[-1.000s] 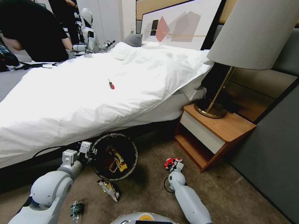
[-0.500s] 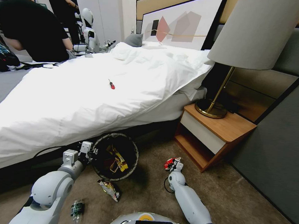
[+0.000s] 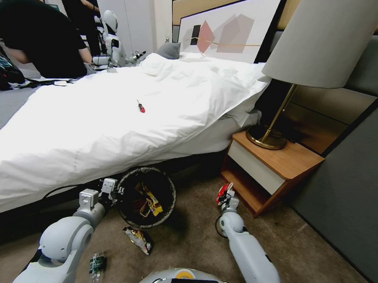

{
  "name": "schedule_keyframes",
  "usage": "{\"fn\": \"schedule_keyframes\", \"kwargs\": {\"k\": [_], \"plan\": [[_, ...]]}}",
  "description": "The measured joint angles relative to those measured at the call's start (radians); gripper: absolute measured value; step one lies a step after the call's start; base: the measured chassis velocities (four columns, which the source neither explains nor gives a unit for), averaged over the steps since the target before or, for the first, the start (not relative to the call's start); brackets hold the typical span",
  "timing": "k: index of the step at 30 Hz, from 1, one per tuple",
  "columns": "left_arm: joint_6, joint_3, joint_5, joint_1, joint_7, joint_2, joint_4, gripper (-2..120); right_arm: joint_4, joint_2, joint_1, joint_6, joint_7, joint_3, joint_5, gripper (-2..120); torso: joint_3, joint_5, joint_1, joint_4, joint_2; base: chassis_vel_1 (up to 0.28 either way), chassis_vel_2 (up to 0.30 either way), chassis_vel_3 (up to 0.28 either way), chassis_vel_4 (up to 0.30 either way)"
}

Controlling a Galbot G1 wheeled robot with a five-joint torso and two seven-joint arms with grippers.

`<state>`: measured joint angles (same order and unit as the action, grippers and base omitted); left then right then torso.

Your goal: Pick up the trash bin, then pick up the garbage from the floor and place it into the trash bin.

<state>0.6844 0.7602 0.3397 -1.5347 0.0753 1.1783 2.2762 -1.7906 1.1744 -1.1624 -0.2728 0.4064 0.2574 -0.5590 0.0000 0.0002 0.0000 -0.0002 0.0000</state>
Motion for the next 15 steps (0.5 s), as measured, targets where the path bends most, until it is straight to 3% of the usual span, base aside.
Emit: {"fn": "schedule_keyframes", "kwargs": {"k": [6,15], "plan": [[0.0,-0.001,0.0,-0.002,-0.001,-0.007,0.005,1,-0.212,-0.138,-0.017,-0.04,-0.075,0.0,-0.057,0,0.0,0.0,0.0,0.0,0.0,0.0,0.0,0.0,0.0],[0.004,-0.007,0.005,-0.002,-0.01,-0.011,0.011,1,-0.397,-0.236,0.035,-0.084,-0.192,-0.027,-0.186,0,0.0,-0.0002,0.0,0.0001,0.0,0.0,0.0,0.0,0.0]]}}
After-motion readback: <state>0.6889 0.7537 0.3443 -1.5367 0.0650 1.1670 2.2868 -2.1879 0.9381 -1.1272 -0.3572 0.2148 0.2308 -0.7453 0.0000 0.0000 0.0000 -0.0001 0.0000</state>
